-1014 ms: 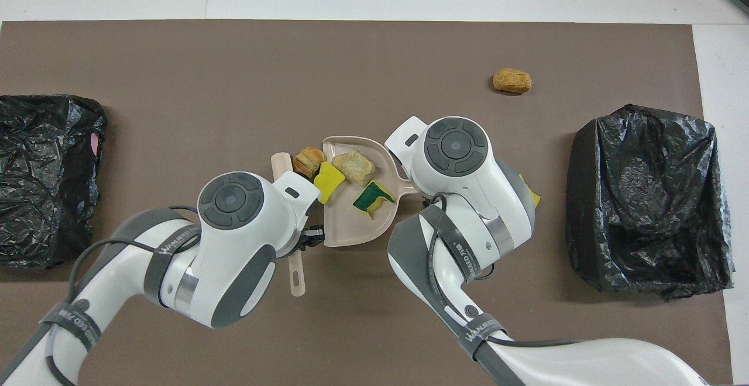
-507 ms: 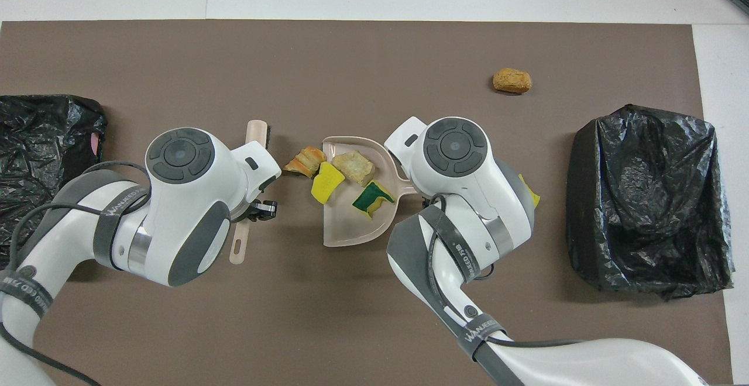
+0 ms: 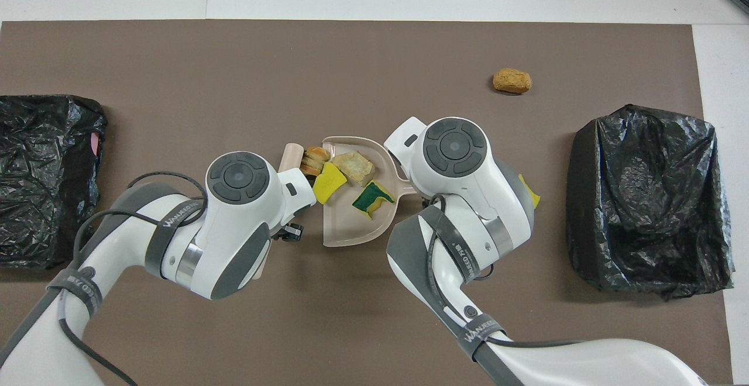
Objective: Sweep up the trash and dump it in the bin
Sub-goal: 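Sweep the bread and sponges into the dustpan with the left gripper's brush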
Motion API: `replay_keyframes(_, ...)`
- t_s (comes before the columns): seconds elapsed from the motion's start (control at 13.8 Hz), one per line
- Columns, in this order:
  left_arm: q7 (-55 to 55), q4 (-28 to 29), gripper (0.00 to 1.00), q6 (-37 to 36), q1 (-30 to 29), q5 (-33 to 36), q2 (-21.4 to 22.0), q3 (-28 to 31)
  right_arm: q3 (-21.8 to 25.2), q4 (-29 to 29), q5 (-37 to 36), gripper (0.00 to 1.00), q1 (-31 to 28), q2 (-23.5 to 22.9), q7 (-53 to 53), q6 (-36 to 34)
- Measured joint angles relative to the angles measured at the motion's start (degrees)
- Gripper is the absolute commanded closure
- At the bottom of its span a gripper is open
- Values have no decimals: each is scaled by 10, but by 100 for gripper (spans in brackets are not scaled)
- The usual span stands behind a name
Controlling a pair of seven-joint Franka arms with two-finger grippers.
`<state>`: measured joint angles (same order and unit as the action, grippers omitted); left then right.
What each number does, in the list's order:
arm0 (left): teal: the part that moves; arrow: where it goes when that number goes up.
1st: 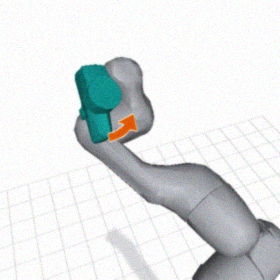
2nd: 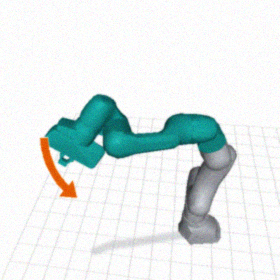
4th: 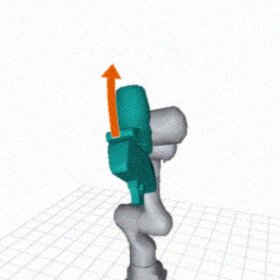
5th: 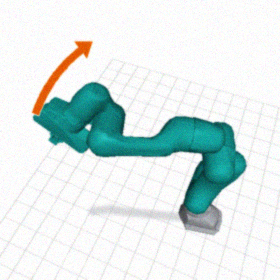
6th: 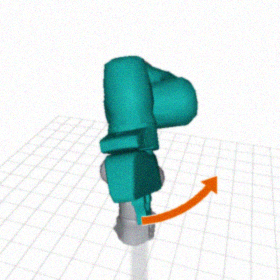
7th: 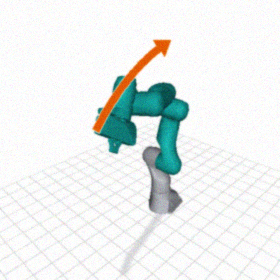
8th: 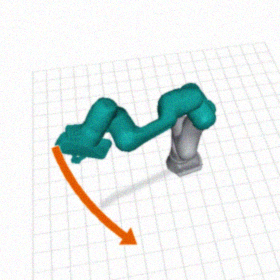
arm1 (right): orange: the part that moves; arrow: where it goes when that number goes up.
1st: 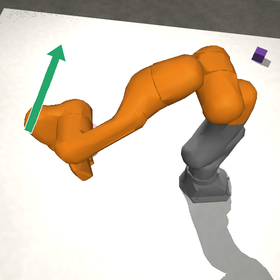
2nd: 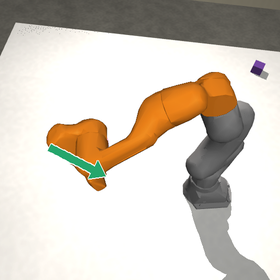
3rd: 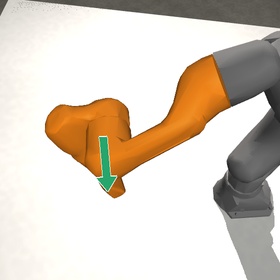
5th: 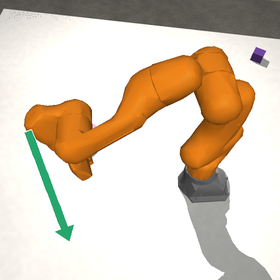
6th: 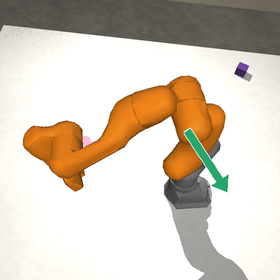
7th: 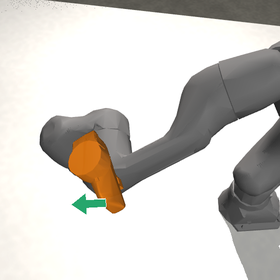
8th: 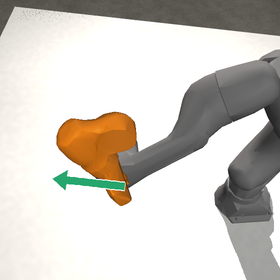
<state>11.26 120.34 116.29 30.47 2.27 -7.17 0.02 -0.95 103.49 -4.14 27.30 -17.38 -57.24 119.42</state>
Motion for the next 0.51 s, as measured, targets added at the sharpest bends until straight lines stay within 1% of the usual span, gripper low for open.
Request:
replay_keyframes(0.29, 47, 0, 100, -14, 53, -26, 11, -2, 0, 5, 3, 100, -2, 0, 0, 0)
replay_keyframes(0.51, 61, -1, 100, -32, 56, -47, 14, 1, 0, 16, 12, 100, -9, 0, -1, 3)
